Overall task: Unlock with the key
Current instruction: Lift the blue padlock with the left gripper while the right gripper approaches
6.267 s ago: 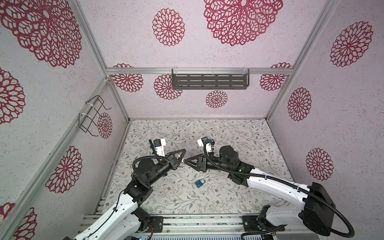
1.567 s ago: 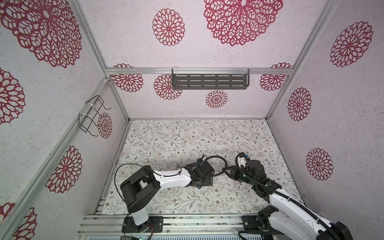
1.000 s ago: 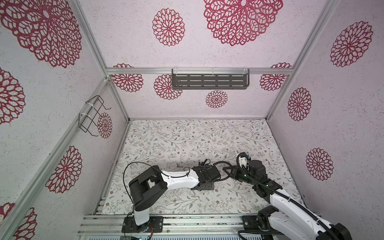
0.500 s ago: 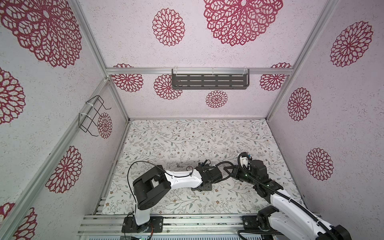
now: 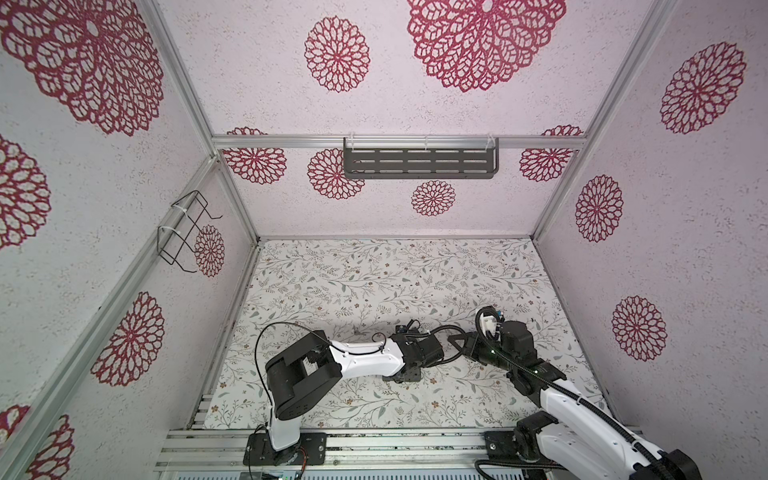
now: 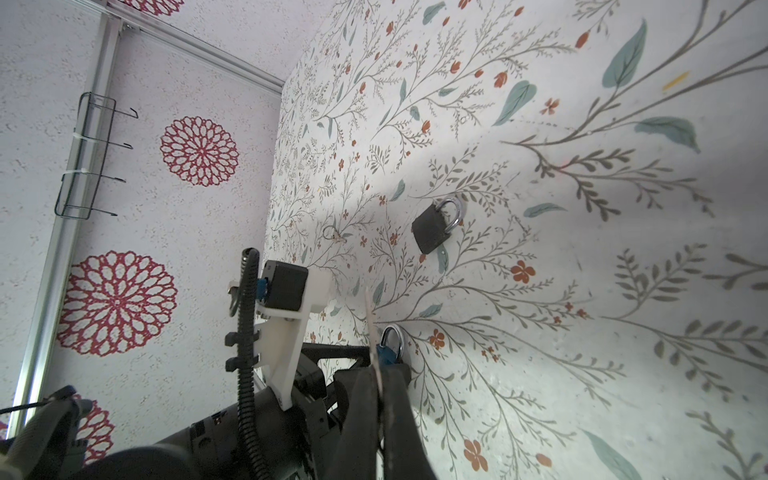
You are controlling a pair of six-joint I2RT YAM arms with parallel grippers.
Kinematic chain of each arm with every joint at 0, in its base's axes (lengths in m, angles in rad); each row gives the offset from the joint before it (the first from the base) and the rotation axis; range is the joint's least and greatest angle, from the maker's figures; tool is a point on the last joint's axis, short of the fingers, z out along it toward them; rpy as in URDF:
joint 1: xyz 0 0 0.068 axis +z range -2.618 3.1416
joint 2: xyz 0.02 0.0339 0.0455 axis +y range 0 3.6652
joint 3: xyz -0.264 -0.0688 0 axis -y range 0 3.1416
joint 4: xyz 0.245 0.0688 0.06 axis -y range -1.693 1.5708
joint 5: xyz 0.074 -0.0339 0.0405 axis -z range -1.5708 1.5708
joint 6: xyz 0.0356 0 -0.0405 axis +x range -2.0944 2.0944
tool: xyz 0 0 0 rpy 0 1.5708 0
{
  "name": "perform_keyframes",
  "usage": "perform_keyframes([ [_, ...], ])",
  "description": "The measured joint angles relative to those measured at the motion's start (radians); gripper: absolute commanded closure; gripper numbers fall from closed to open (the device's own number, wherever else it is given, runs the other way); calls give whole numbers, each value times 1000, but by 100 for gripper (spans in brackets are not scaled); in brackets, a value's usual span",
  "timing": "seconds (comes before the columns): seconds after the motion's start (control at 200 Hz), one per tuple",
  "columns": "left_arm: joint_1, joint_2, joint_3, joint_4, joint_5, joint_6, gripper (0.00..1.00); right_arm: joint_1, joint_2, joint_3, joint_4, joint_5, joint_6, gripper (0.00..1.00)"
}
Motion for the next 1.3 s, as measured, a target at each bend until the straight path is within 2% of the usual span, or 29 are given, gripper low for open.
perform_keyframes([
  [0.615,0,-33,-47,-4,-23,-55,46,0,45,0,58,-52,0,100],
  [1.296,-3,-28,-38,-14,-17,-55,58,0,65,0,74,-56,0,100],
])
